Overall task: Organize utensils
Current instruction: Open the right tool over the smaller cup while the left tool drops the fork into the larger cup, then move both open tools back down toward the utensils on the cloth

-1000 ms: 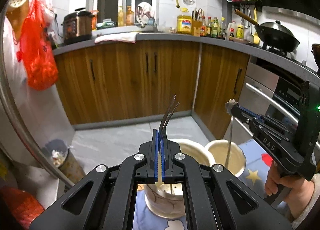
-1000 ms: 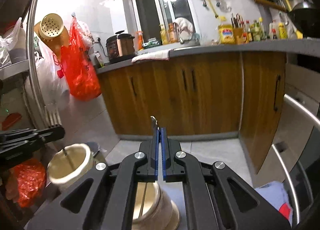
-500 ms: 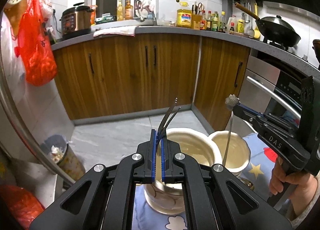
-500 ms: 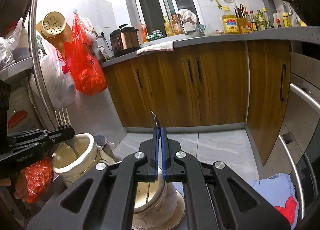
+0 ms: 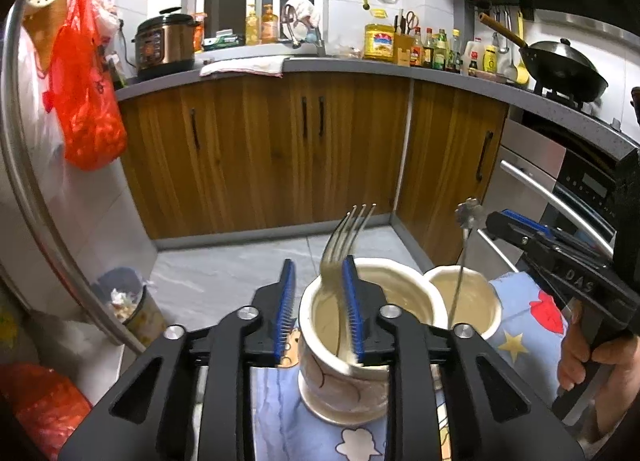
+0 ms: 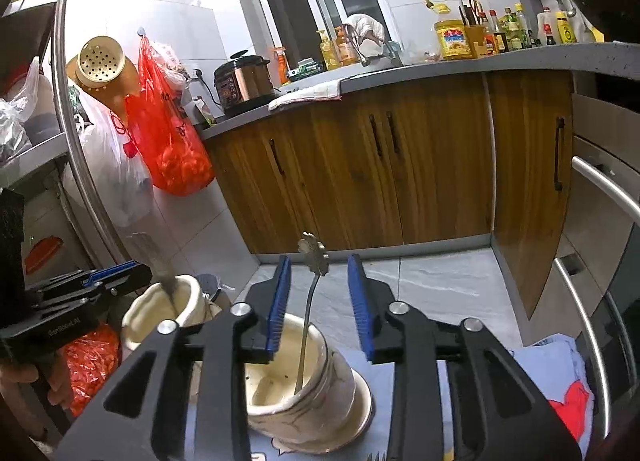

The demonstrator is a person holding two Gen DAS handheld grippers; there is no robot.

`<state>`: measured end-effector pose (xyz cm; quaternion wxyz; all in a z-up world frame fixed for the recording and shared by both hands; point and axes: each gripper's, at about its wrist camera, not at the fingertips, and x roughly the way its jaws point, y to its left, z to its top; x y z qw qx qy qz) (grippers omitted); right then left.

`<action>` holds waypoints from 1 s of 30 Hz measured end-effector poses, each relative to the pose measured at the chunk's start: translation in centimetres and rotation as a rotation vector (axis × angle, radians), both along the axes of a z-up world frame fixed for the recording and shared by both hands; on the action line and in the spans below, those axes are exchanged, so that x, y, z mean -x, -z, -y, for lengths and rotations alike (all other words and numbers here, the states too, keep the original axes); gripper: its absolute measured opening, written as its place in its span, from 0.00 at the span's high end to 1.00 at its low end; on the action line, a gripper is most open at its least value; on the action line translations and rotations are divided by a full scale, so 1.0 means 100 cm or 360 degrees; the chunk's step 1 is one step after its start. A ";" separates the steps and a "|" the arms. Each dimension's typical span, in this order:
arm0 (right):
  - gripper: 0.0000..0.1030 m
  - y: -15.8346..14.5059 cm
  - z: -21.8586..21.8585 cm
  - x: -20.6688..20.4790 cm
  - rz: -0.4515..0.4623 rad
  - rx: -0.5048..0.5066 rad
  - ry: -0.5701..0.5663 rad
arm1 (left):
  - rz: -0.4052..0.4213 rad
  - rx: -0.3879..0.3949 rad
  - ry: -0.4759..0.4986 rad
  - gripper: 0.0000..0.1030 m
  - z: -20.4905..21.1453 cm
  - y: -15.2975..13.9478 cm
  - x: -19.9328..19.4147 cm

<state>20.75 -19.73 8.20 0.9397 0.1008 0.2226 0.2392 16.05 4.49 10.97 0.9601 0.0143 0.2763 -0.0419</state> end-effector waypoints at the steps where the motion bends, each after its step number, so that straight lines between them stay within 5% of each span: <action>1: 0.56 -0.002 0.001 0.003 -0.0005 -0.0006 -0.0004 | 0.0010 -0.0002 -0.0006 0.53 0.000 -0.001 0.003; 12: 0.07 -0.029 0.027 0.069 -0.0080 0.0016 -0.0075 | 0.0105 0.0016 -0.0037 0.21 0.008 -0.023 0.068; 22: 0.05 -0.013 0.043 0.132 -0.0116 0.0162 0.0021 | 0.0073 -0.0003 0.0010 0.10 0.023 -0.017 0.125; 30: 0.05 0.018 0.046 0.148 -0.0199 0.0240 0.0067 | -0.0068 -0.0001 0.0053 0.09 0.032 0.020 0.143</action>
